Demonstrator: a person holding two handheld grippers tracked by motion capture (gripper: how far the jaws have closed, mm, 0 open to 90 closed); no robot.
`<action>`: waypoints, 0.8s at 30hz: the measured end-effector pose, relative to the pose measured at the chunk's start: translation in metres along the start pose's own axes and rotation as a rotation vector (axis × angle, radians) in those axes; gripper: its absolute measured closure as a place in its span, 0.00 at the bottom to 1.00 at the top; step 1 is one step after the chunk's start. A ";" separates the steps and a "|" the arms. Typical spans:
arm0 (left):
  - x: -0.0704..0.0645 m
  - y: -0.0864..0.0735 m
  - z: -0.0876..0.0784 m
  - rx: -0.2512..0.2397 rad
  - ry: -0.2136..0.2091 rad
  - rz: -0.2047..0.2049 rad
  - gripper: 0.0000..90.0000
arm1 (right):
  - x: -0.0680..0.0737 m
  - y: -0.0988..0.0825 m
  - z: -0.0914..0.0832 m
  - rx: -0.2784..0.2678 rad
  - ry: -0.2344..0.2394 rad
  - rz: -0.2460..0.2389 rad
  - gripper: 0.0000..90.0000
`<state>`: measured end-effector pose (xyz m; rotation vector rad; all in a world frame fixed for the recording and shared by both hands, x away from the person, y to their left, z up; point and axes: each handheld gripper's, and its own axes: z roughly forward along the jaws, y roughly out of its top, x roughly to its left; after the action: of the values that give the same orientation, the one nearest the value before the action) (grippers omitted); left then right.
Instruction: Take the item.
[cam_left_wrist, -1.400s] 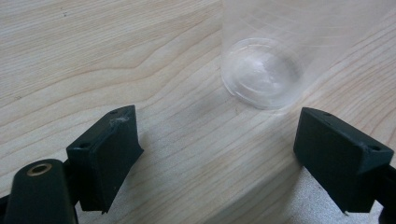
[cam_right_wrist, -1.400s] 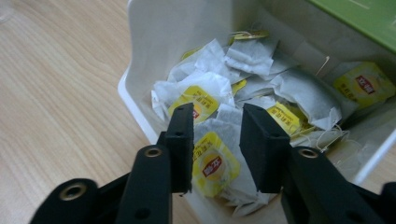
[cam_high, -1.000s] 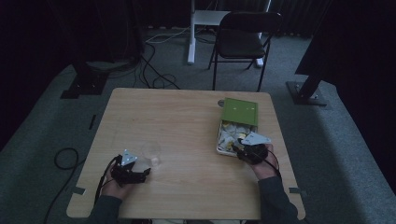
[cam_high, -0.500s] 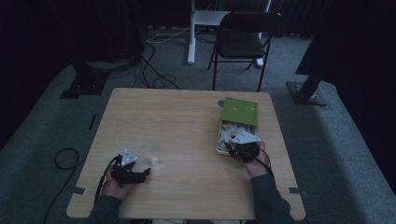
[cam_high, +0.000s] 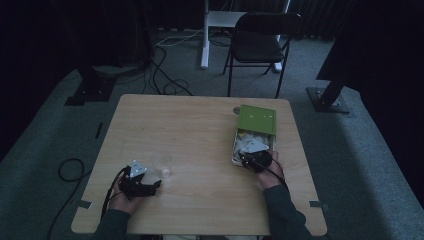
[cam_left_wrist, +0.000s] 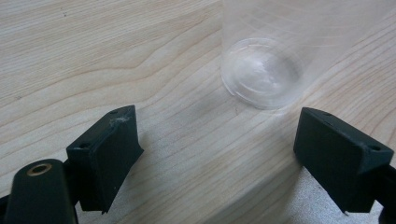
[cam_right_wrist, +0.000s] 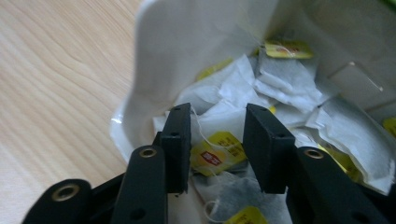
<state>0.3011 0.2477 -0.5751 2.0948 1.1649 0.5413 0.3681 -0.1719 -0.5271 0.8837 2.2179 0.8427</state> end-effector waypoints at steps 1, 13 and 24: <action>0.000 0.000 0.000 0.000 0.000 0.000 0.17 | 0.000 0.000 0.001 0.000 0.001 0.003 0.73; 0.000 0.000 0.000 0.000 0.000 0.000 0.17 | -0.006 0.001 -0.008 -0.019 -0.045 0.030 1.00; 0.000 0.000 0.000 0.000 0.000 0.000 0.17 | -0.013 0.005 -0.027 -0.093 -0.044 0.055 1.00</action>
<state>0.3011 0.2477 -0.5751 2.0944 1.1651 0.5414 0.3587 -0.1875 -0.5034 0.9137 2.1072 0.9350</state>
